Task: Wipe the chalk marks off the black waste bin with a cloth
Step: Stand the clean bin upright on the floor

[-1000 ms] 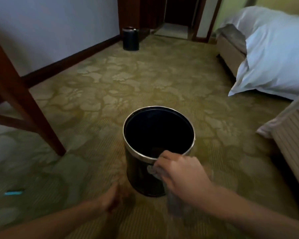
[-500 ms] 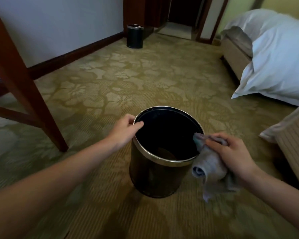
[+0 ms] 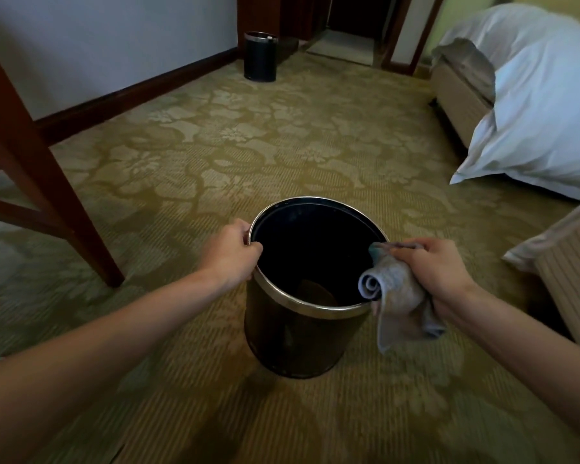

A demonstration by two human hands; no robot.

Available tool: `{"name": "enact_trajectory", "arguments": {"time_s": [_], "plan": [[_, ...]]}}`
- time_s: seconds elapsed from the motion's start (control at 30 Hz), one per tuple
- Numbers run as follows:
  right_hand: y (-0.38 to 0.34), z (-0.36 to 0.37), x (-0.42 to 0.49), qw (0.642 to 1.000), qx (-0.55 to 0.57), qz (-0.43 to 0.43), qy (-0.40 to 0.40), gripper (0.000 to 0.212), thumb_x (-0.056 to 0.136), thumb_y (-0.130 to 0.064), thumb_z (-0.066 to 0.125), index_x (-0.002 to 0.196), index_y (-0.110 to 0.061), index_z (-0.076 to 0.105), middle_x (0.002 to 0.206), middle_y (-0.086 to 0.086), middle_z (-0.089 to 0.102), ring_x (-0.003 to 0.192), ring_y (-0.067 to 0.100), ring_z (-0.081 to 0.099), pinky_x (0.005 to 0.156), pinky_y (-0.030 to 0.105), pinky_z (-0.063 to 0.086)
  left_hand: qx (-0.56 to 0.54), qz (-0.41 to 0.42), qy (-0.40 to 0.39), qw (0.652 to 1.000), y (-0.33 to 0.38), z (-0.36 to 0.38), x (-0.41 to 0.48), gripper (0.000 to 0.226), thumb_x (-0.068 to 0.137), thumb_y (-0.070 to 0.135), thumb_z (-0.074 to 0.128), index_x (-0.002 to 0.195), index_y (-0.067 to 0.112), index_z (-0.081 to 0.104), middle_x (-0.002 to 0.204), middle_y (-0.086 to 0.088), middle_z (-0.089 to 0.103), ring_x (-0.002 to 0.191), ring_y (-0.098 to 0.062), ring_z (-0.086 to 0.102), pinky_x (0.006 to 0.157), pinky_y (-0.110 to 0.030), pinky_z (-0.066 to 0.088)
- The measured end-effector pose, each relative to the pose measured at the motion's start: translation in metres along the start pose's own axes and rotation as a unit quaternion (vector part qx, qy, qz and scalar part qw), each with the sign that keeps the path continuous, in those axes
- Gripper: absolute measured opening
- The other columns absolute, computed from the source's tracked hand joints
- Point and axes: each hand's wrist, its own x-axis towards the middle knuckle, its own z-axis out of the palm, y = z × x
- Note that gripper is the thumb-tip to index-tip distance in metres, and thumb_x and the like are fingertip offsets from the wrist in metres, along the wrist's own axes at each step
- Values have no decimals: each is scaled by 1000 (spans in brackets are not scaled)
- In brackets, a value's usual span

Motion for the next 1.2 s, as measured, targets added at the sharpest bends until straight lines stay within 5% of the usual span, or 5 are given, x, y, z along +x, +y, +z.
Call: {"name": "enact_trajectory", "arguments": {"time_s": [0.27,0.5,0.6,1.0,1.2], "plan": [[-16,8,41,997,-68,-17,-22,11,79,-7,67,85,-6,77,79,6,75,76,17,70,66,30,58,-22,-40,5,999,6,2,-32,22,87,15,58,109,19,54,101,0,64,94,-24,64,79,-46,58],[-40,3,45,991,-29,28,-125,15,80,-2,67,94,0,73,87,12,74,80,22,70,70,30,58,-244,-137,-33,959,10,5,-58,9,92,22,57,99,23,52,101,6,57,88,-8,55,72,-37,55],[-27,-10,11,992,24,41,-114,15,82,-4,66,96,-2,72,94,14,73,83,22,70,68,28,56,-172,-122,19,977,0,-13,-24,33,91,29,59,118,12,51,107,-1,58,95,-16,55,85,-37,49],[6,12,-54,997,78,4,-13,13,84,-6,65,79,-14,75,80,3,74,77,13,70,63,23,54,-57,-32,-67,996,4,-9,31,16,93,0,51,89,4,66,73,-11,59,57,-17,55,48,-24,44],[-4,16,-14,996,80,4,-50,19,82,1,60,75,-9,75,79,4,75,74,14,70,61,22,54,-101,-84,-26,991,6,-8,8,21,95,4,51,80,13,62,84,-15,63,73,-29,63,71,-44,58]]}}
